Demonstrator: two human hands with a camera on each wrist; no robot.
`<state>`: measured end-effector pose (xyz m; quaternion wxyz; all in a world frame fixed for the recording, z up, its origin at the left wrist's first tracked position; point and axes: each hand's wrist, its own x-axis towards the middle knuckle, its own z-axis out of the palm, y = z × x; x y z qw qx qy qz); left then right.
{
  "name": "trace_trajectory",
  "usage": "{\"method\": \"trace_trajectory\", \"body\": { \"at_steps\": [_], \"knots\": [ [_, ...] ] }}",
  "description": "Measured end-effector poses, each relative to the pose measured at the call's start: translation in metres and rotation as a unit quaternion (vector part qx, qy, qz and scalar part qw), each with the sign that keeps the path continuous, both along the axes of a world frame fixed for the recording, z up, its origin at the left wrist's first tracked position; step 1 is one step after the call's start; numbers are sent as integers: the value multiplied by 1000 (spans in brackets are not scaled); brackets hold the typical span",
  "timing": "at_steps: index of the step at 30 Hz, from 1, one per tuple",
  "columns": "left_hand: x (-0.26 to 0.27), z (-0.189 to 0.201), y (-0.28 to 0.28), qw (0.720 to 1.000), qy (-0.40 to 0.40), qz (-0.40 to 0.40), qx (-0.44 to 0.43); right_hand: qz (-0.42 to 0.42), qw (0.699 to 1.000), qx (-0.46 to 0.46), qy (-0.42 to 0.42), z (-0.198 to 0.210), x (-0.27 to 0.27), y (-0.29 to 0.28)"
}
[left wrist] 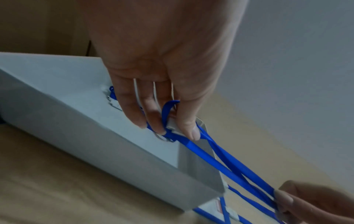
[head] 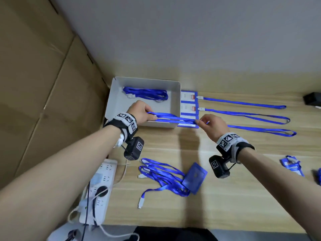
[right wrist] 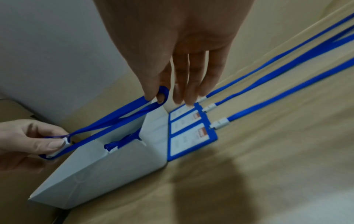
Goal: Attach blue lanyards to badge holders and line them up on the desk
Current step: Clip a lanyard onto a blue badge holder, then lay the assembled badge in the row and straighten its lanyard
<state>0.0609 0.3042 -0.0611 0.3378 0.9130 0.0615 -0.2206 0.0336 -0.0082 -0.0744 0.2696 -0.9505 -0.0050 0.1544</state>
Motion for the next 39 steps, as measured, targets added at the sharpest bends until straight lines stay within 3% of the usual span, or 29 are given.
{"method": "trace_trajectory", "body": {
  "at_steps": [9,14,20,25,28,31,36,39],
  "knots": [
    [68,-10,62,993,-32,70,85,112,990,-71,42,15,109,79],
    [105,-31,83,987,-2,40,153,147,974,-166,49,3,157,119],
    [119,-57,84,976,18,-8,216,178,962,-201,51,-18,172,138],
    [104,-45,61,967,-32,-55,246,144,985,-83,-47,-12,145,123],
    [83,-36,38,984,-94,-37,143,94,991,0,-95,-15,108,99],
    [52,-25,4,984,-168,-63,18,5,993,19,-117,-26,60,72],
    [-11,-20,-43,980,-188,-50,-38,-40,998,16,-37,-52,-22,42],
    [-52,-30,-51,985,-157,-25,-71,13,996,23,81,-61,-59,50]
  ]
}}
